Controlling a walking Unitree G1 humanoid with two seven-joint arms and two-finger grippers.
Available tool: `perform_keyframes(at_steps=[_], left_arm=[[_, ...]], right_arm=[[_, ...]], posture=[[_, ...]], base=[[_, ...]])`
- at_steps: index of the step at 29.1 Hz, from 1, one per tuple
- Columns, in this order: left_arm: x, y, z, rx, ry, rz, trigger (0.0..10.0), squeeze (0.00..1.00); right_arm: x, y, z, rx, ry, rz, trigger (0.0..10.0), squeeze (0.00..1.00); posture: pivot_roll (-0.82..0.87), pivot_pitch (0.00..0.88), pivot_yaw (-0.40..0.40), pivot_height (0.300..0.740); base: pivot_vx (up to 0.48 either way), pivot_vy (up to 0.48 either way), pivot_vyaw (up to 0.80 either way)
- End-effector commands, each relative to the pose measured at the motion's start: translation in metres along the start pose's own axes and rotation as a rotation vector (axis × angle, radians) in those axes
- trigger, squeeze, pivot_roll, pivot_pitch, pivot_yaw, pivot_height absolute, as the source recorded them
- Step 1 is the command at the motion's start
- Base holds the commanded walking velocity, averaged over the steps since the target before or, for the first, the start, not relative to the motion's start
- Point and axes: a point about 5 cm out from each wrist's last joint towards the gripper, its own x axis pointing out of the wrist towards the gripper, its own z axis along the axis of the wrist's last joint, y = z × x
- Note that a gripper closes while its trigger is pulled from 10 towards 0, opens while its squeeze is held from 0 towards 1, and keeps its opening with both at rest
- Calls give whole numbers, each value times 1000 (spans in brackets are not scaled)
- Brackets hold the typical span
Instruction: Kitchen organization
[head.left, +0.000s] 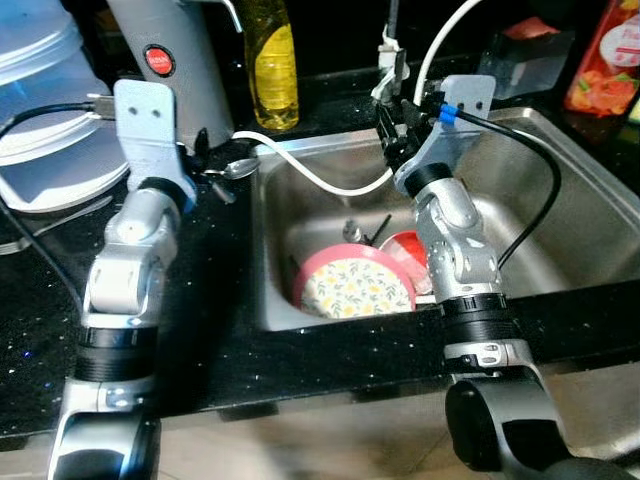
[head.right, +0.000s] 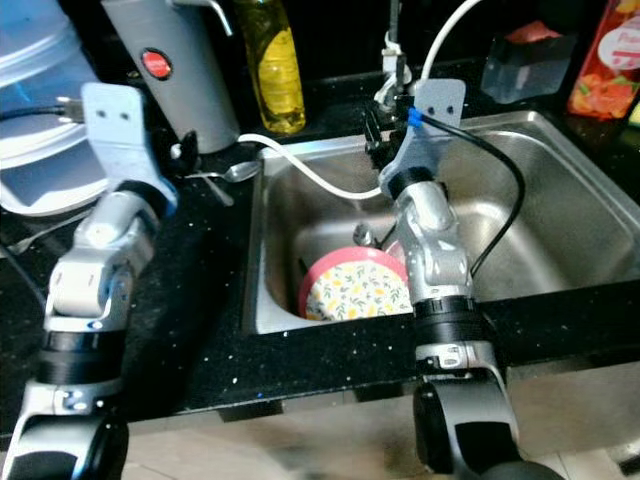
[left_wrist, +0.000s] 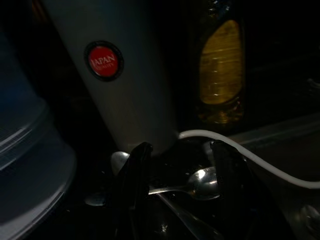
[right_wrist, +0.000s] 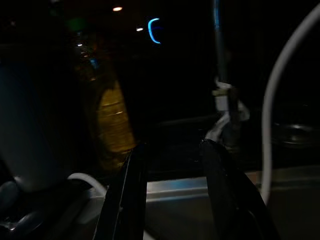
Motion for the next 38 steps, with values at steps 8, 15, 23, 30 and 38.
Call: perform_keyframes(at_steps=[8, 15, 23, 30, 38], left_arm=[[0, 3, -3, 13, 17, 16, 10000, 0], [3, 9, -17, -4, 127, 81, 10000, 0], [19, 0, -47, -198, 345, 140, 10000, 0], [44, 7, -39, -238, 343, 153, 10000, 118], [62, 26, -41, -272, 386, 265, 10000, 1000]], right_arm=[[0, 1, 1, 10, 0, 3, 10000, 0], [1, 1, 1, 9, -1, 4, 10000, 0], [9, 9, 18, 2, -44, 33, 10000, 0], [10, 12, 34, -4, -90, 37, 10000, 0], [4, 10, 40, -12, -98, 24, 10000, 0]], posture=[[112, 0, 129, 740], [111, 0, 130, 740], [84, 12, 117, 740], [59, 39, 137, 740], [20, 113, 151, 740]], base=[[0, 0, 0], [0, 0, 0], [0, 0, 0], [0, 0, 0], [0, 0, 0]])
